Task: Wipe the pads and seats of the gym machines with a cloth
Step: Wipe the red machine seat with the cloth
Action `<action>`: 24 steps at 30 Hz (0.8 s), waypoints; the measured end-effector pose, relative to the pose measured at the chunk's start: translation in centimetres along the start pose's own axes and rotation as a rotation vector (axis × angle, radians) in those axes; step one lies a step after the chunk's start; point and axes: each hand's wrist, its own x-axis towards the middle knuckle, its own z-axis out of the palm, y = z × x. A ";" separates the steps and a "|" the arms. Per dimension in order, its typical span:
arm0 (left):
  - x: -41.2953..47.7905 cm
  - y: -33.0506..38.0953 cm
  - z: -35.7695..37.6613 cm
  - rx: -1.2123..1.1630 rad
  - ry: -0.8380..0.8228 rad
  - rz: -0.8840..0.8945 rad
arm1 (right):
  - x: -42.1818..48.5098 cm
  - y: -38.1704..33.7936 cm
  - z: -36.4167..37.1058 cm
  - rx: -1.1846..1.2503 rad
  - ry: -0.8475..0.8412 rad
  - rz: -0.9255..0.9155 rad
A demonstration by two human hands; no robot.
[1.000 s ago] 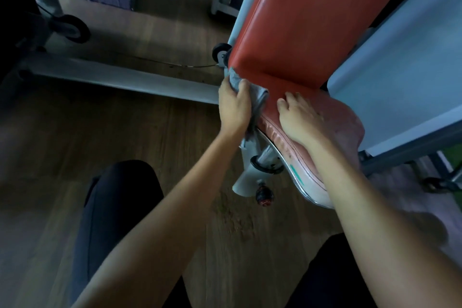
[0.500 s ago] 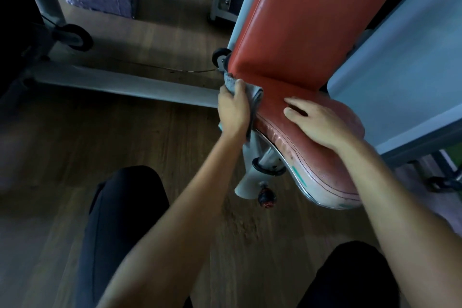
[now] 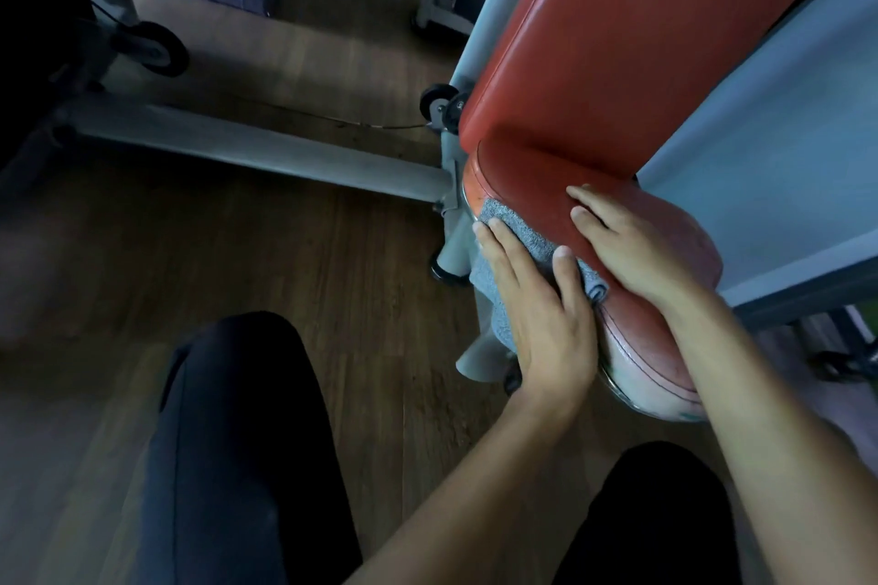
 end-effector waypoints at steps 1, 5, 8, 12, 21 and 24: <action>0.6 0.0 0.0 0.009 0.016 0.005 | 0.0 0.0 -0.1 0.001 0.000 0.004; 4.6 1.2 -0.9 0.009 0.117 0.013 | -0.2 -0.5 -0.2 -0.039 -0.001 0.011; 10.1 2.2 -2.5 -0.020 0.119 -0.085 | -0.3 -0.9 -0.6 -0.083 -0.016 0.018; 13.9 2.5 -4.1 -0.025 -0.006 -0.259 | -0.1 -1.0 -0.6 -0.077 -0.022 0.027; 6.4 1.7 -1.0 -0.006 0.144 -0.008 | -1.9 -0.4 -1.9 0.037 0.156 0.006; 6.7 1.8 -1.2 -0.007 0.142 -0.020 | -3.9 2.3 -2.4 0.046 0.136 0.014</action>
